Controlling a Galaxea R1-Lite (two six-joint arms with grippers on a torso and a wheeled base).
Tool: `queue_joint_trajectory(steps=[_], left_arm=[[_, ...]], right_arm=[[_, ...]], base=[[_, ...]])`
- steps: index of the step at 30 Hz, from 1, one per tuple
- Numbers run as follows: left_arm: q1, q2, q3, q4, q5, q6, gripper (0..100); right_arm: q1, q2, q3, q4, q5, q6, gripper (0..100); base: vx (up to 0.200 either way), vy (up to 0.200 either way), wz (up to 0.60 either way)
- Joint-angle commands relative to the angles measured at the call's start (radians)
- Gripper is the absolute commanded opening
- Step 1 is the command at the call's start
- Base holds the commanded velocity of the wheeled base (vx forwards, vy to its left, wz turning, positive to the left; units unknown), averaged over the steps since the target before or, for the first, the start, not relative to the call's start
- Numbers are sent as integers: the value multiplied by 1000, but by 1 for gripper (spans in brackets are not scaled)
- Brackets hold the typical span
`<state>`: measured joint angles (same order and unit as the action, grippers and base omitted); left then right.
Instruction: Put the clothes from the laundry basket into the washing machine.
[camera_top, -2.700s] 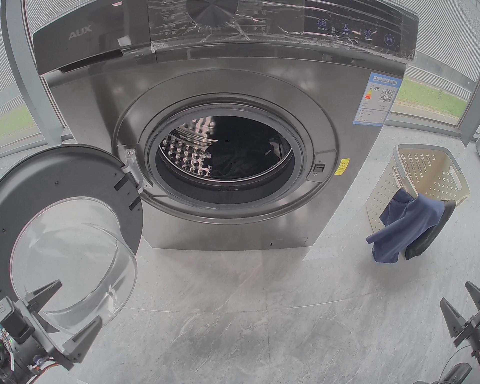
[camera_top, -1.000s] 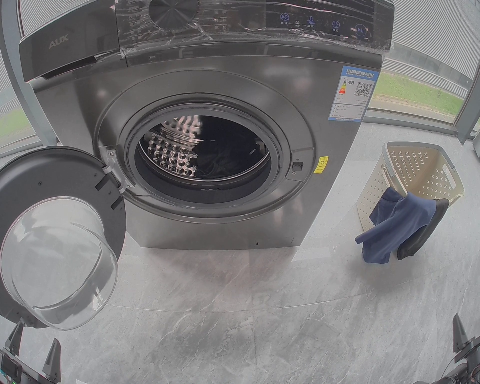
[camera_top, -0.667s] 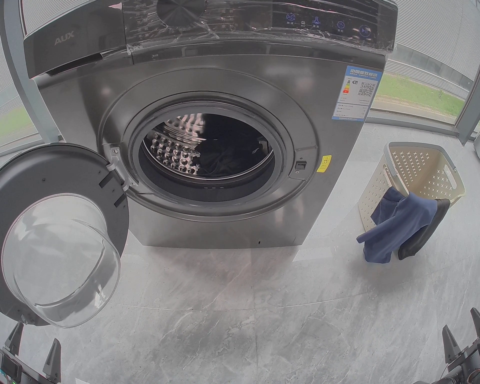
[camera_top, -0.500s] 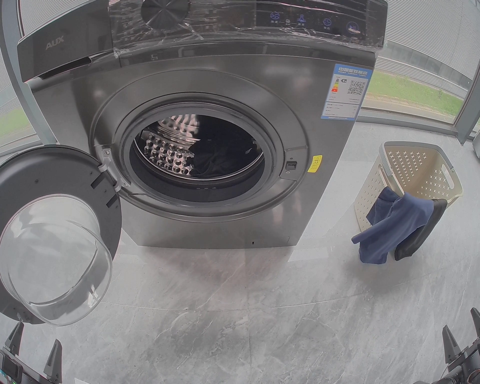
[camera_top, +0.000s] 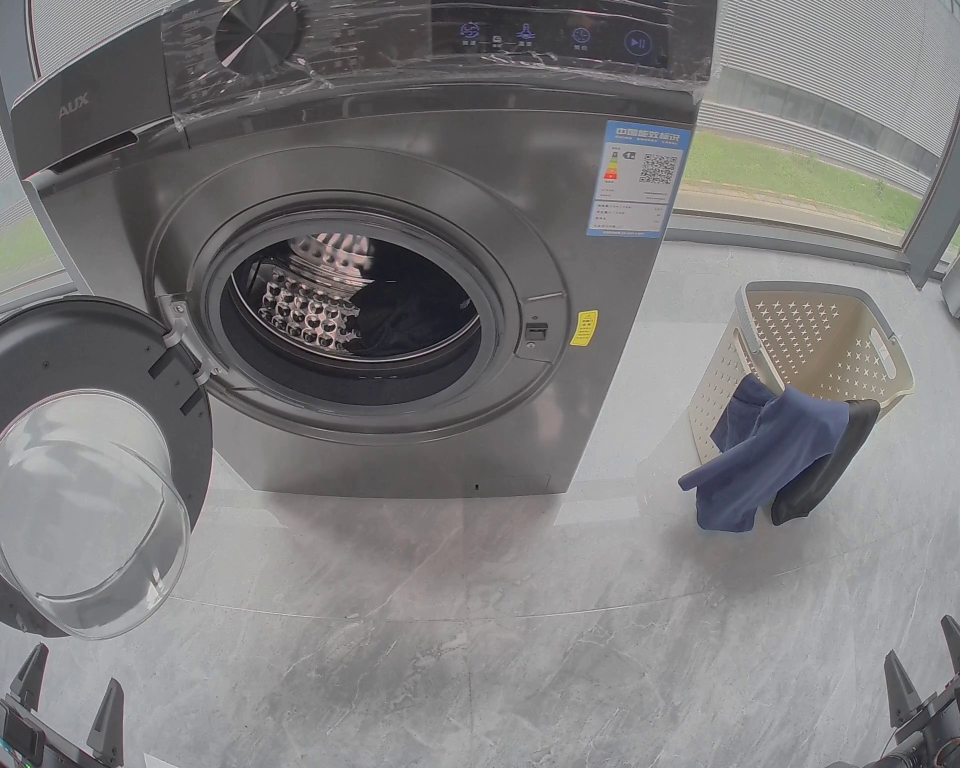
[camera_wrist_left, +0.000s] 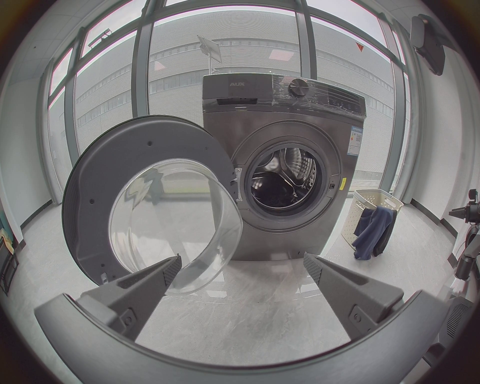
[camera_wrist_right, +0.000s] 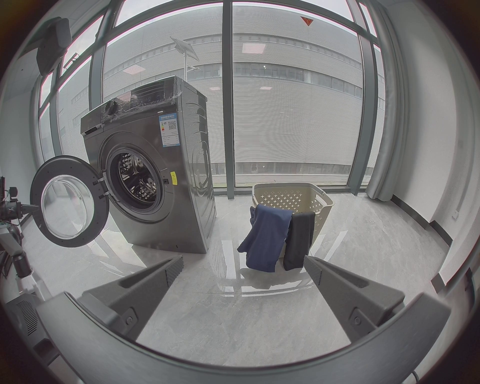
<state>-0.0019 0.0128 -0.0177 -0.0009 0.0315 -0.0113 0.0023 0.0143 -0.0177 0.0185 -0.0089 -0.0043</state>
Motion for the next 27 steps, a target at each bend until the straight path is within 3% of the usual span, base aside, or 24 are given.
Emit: queue_joint_trajectory(steps=[1,5,11,20,22,27], left_arm=[[0,-5,18,-1,-1,1,100],[0,-5,18,-1,1,-4,100],[-1,-5,18,-1,8,-16,100],[-1,-5,18,-1,4,-7,100],[0,-5,18,1,-1,2,100],[-1,-5,18,1,4,-6,100]], right_arm=[[1,-11,10,0,1,0,100],[1,-11,10,0,1,0,100],[1,-11,10,0,1,0,100],[1,-11,10,0,1,-2,100],[1,-11,10,0,1,0,100],[1,-11,10,0,1,0,100]], base=[[0,-200,0],[0,-200,0],[0,0,0],[0,-200,0],[0,0,0],[0,0,0]])
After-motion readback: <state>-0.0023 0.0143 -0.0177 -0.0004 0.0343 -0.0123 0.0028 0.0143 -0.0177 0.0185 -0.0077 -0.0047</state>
